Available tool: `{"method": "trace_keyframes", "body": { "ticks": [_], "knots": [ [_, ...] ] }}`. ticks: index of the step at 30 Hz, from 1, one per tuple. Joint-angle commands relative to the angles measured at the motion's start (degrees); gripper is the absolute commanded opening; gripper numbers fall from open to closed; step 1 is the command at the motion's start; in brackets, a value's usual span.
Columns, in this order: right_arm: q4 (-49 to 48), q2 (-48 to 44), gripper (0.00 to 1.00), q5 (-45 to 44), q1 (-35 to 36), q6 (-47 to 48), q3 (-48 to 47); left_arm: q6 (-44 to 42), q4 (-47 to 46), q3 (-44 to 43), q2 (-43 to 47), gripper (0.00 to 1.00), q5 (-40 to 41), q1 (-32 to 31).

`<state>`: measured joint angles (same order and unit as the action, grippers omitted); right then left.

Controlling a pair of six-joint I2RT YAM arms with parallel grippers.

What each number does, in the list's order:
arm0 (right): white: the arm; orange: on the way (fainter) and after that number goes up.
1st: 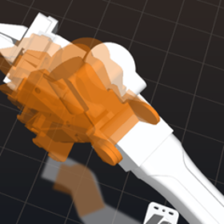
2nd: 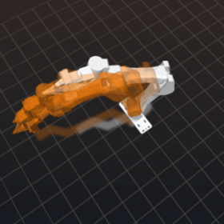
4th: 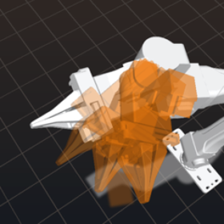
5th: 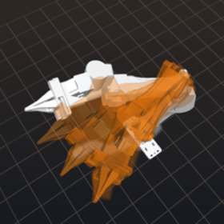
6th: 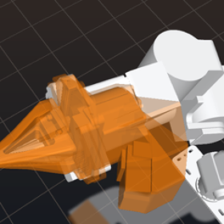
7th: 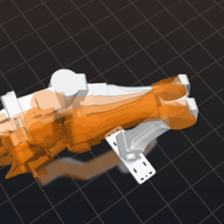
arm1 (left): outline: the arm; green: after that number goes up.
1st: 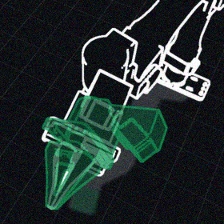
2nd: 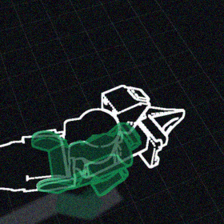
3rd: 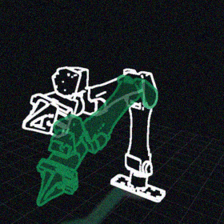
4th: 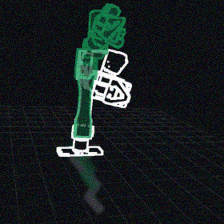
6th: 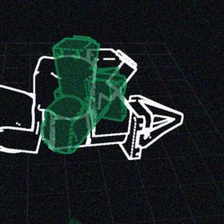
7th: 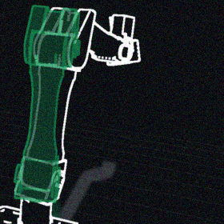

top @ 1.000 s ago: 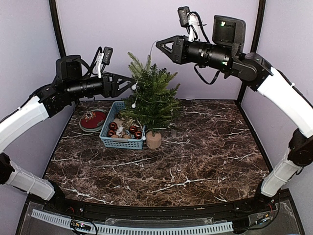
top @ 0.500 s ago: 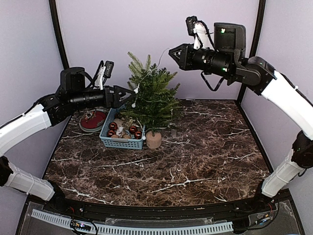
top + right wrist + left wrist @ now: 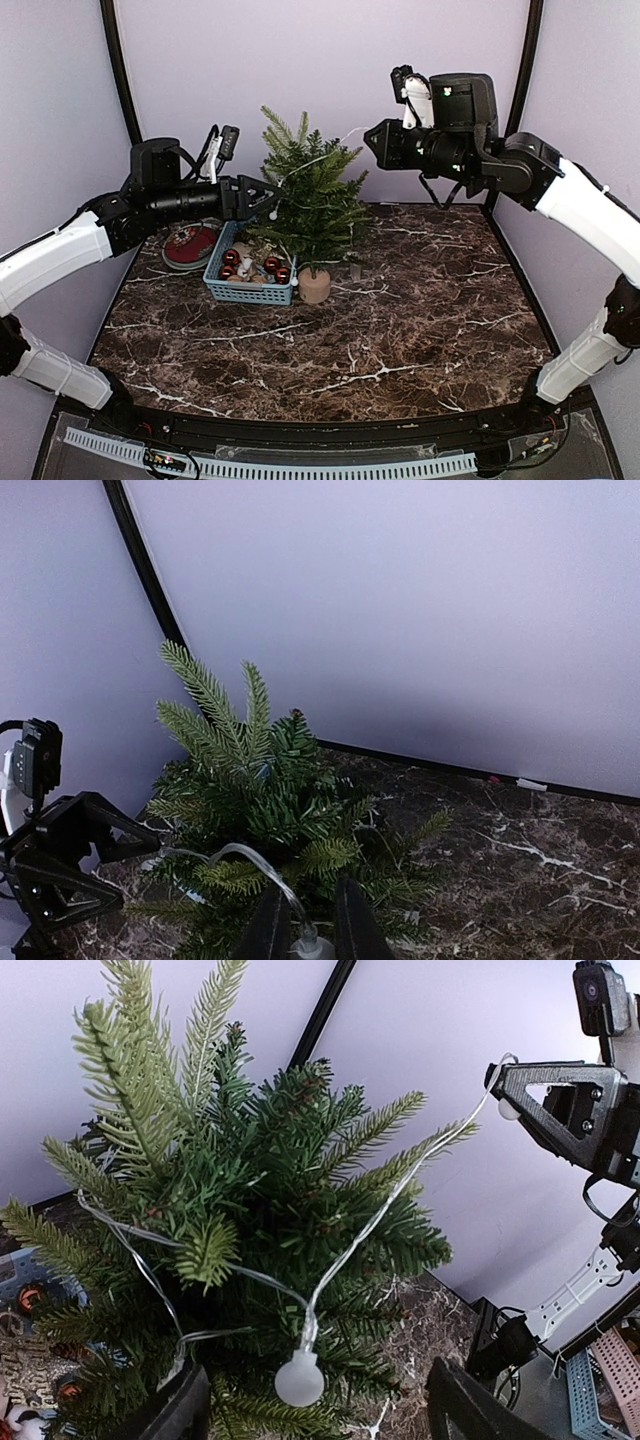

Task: Decorate the small christmas tree
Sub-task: Wrap the light string in the gap of the branches.

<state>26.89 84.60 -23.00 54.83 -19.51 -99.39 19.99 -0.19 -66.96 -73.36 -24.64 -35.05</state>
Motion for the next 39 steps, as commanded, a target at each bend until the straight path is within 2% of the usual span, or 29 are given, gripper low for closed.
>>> {"method": "trace_keyframes", "body": {
  "ticks": [1,9,24,29,39],
  "knots": [
    [-0.34,-1.22,0.0,-2.93,0.28,-1.28,1.37,0.51,-2.05,0.89,0.15,0.76,-1.41,-0.09],
    [0.26,0.56,0.0,-2.94,-0.05,-1.08,0.53,1.29,-2.64,1.83,0.7,0.74,-0.72,-0.06],
    [4.18,10.34,0.0,-0.65,-1.46,-1.05,-10.45,1.85,-2.71,3.05,1.65,0.65,0.17,-0.11],
    [3.86,8.97,0.0,-0.71,-1.48,-2.58,-7.05,1.64,-2.28,3.42,2.18,0.63,0.61,-0.11],
    [-0.17,1.37,0.0,1.49,-1.5,-6.25,5.8,1.89,-2.87,4.2,2.07,0.6,0.85,-0.11]
  ]
}}
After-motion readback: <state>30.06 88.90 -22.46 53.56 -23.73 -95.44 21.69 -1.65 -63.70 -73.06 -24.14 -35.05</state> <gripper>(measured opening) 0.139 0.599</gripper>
